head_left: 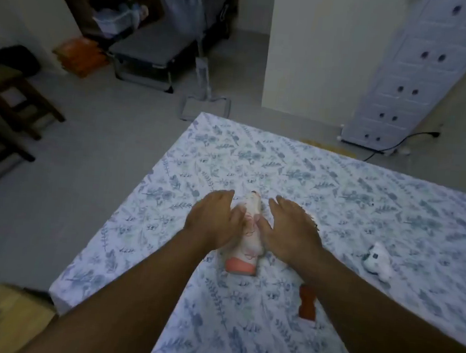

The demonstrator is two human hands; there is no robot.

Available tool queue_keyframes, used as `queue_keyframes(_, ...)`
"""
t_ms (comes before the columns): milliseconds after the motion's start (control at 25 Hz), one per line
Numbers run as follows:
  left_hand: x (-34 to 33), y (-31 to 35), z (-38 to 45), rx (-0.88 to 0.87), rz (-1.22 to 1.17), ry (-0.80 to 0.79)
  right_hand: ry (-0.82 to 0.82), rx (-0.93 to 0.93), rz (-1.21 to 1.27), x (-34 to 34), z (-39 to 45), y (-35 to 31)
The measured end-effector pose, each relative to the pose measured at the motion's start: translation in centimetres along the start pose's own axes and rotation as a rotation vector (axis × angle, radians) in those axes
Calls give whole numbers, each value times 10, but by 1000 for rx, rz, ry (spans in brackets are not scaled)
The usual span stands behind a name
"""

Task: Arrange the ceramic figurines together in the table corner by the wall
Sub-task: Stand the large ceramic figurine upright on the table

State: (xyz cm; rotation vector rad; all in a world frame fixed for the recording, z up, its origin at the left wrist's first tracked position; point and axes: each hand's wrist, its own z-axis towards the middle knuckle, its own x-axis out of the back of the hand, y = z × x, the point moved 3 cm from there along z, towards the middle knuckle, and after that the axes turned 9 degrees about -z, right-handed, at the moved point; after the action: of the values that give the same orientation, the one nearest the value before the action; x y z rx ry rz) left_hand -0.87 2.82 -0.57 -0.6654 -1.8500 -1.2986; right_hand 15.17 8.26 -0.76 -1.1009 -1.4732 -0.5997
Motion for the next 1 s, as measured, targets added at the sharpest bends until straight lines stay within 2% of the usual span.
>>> queue_keyframes(80, -18, -22, 11, 96, -158, -86, -91, -76, 200, -27, 15, -8)
queue_keyframes(160, -39, -38, 12, 178, -429, -203, -185, -173, 469, -48, 17, -17)
queue_keyframes(240, -49, -47, 12, 248, -683, -266, -199, -236, 659, -62, 20, -23)
queue_keyframes(440, -16, -79, 0, 194, -965, -210, -158, -165, 944, -42, 15, -45)
queue_keyframes(680, 42, -100, -16, -82, -991, -19, -54, 63, 960, -31, 19, -98)
queue_keyframes(1000, 21, -123, -27, -101, -902, 74, 46, 68, 894, -57, 8, -106)
